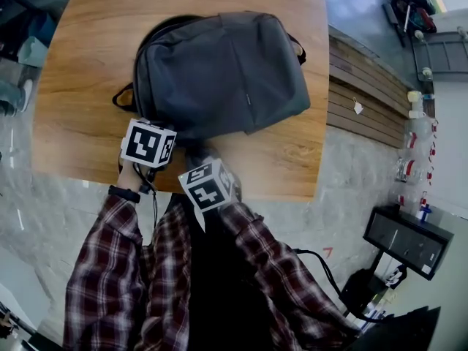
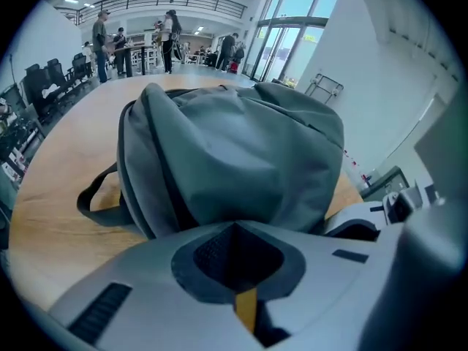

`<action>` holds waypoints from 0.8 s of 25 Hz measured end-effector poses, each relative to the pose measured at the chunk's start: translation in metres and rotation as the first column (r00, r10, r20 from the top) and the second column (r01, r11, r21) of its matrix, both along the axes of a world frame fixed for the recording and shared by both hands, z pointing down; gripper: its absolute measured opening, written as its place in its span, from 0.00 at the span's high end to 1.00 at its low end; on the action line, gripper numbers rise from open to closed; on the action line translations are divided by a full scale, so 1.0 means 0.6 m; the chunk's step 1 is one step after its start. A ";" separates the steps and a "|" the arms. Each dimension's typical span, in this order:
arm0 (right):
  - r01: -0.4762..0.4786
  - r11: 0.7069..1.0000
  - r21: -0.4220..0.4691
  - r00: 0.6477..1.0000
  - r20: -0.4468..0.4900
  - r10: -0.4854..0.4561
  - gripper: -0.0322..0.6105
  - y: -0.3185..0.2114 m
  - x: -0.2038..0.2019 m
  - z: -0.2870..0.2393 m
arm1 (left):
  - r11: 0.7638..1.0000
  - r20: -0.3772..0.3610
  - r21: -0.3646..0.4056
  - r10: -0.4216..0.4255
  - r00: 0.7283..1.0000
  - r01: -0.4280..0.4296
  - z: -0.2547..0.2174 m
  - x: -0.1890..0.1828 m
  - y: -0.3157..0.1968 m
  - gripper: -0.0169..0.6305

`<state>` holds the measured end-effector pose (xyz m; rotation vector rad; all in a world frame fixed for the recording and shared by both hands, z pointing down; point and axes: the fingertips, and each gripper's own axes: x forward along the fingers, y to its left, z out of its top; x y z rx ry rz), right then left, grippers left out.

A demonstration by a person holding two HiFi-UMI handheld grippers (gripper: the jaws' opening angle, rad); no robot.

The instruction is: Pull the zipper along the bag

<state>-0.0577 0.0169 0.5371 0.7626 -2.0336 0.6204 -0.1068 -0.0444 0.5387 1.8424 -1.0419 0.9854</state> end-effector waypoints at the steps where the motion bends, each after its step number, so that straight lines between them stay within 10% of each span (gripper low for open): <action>1: -0.002 1.000 0.005 1.000 -0.010 0.002 0.93 -0.003 0.007 0.000 | 1.000 -0.004 -0.003 -0.002 1.000 0.002 0.000 -0.001 0.000 0.96; 20: -0.173 0.984 0.048 0.983 -0.049 0.175 0.93 -0.078 0.222 -0.008 | 0.999 -0.050 -0.048 0.003 0.999 -0.006 0.003 0.008 -0.003 0.96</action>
